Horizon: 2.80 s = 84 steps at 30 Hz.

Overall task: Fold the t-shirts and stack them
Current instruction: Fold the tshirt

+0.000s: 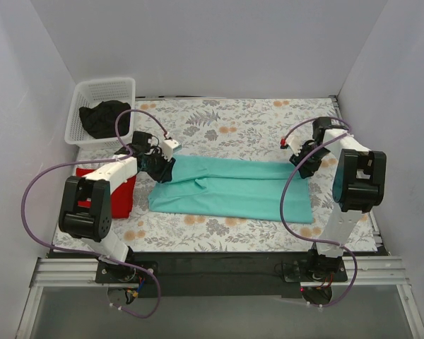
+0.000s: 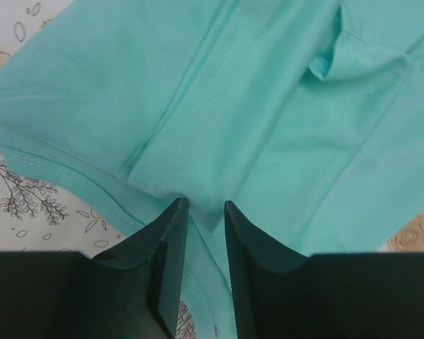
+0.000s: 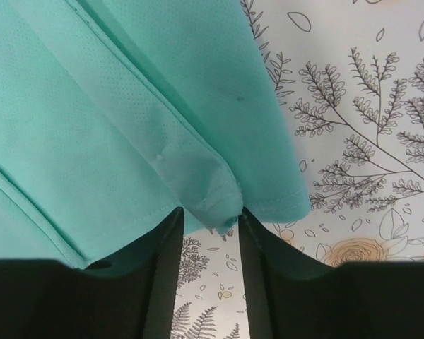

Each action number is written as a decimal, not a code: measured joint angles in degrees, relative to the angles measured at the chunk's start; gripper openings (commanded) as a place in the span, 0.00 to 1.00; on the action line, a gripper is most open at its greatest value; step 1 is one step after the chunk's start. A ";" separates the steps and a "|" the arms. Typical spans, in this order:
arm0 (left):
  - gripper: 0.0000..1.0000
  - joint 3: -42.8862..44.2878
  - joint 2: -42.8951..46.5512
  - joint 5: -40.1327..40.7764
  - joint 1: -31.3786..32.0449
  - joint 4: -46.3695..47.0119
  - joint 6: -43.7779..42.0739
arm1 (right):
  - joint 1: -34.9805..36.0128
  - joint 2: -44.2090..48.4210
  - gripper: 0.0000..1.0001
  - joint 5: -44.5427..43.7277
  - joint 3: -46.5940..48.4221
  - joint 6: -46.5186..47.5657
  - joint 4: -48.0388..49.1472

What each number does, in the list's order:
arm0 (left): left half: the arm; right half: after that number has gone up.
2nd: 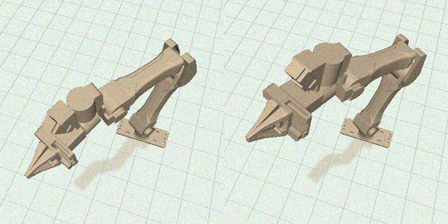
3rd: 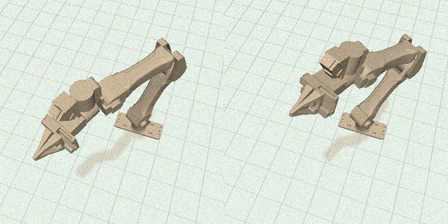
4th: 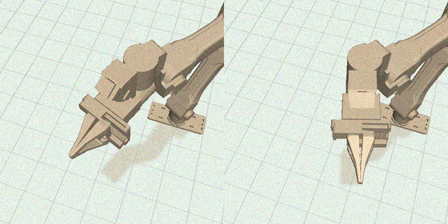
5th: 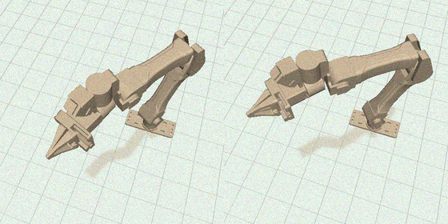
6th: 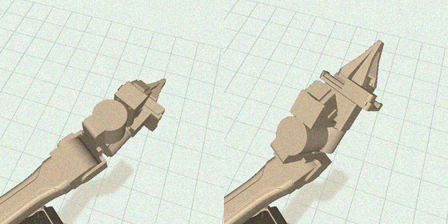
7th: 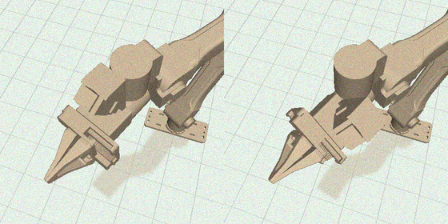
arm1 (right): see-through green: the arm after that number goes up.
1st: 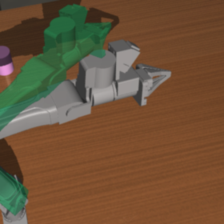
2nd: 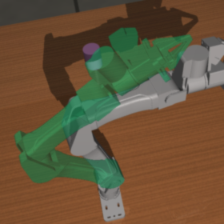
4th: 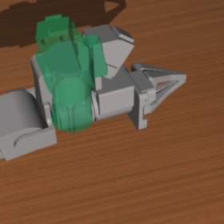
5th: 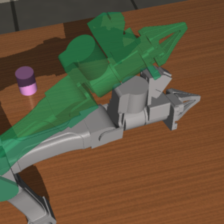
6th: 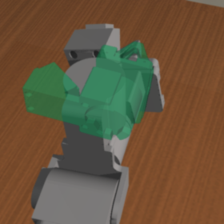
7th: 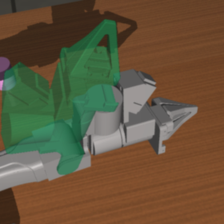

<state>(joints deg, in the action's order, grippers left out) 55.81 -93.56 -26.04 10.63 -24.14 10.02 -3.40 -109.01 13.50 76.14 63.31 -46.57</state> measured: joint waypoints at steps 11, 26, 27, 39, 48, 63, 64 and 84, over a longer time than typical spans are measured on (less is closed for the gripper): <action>0.45 11.89 -0.83 -5.03 0.11 -9.57 -4.72 | -0.02 3.37 0.61 -0.11 4.42 0.66 -3.93; 0.45 25.20 -21.46 -6.03 2.78 -13.77 3.76 | 2.14 -8.66 0.52 3.45 16.26 -3.50 -10.78; 0.44 25.27 -22.01 -5.95 2.95 -14.27 3.91 | 2.40 -9.16 0.52 3.39 15.98 -3.56 -10.93; 0.16 22.82 -19.69 -6.56 4.15 -16.41 2.12 | 2.67 -9.11 0.38 2.67 11.63 -3.45 -11.93; 0.20 18.40 -13.31 -7.02 5.62 -17.86 -0.46 | 2.69 -6.19 0.31 1.62 7.21 -3.19 -12.09; 0.00 11.78 -7.50 -7.69 8.37 -19.82 -3.72 | 2.69 -3.19 0.17 0.28 1.51 -2.56 -12.04; 0.00 10.67 -6.51 -7.69 8.90 -20.02 -4.11 | 2.69 -3.02 0.17 0.22 1.27 -2.54 -12.04; 0.24 4.31 3.58 -4.35 10.71 -17.94 -1.27 | 2.80 1.79 0.40 3.45 8.24 -0.33 -18.49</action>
<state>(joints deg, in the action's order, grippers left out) 60.12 -89.97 -30.39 21.34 -42.09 8.75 -0.60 -107.22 16.95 84.38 62.98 -65.06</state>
